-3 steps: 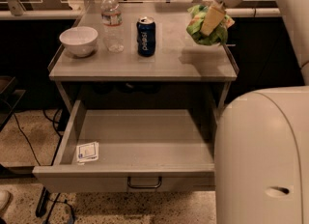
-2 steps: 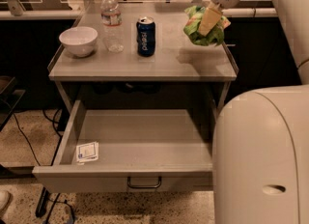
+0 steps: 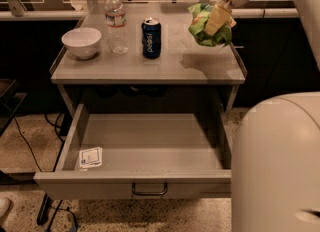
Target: Place green rice chip bag into top drawer
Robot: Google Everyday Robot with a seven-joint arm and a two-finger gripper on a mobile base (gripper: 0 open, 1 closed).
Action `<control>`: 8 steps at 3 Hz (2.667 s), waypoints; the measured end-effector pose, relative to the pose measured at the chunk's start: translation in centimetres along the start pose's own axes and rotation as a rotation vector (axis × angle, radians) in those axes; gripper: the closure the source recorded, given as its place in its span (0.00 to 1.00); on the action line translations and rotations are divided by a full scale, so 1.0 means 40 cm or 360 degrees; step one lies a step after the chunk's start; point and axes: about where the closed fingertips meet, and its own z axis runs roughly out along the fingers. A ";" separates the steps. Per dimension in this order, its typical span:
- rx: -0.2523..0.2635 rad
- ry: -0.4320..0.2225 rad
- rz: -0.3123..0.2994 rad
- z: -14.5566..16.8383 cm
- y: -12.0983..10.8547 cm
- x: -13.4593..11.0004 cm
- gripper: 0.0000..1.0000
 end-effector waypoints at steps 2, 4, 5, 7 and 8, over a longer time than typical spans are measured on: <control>-0.0080 -0.0059 -0.0006 -0.088 0.155 0.023 1.00; -0.0095 -0.0071 -0.0039 -0.110 0.190 0.019 1.00; -0.0133 -0.0089 -0.0027 -0.140 0.264 0.027 1.00; -0.0201 -0.0083 0.0005 -0.142 0.360 0.049 1.00; -0.0223 -0.0084 0.0021 -0.130 0.410 0.050 1.00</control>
Offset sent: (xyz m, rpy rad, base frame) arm -0.1285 0.0091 0.0190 0.0798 0.0289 0.0281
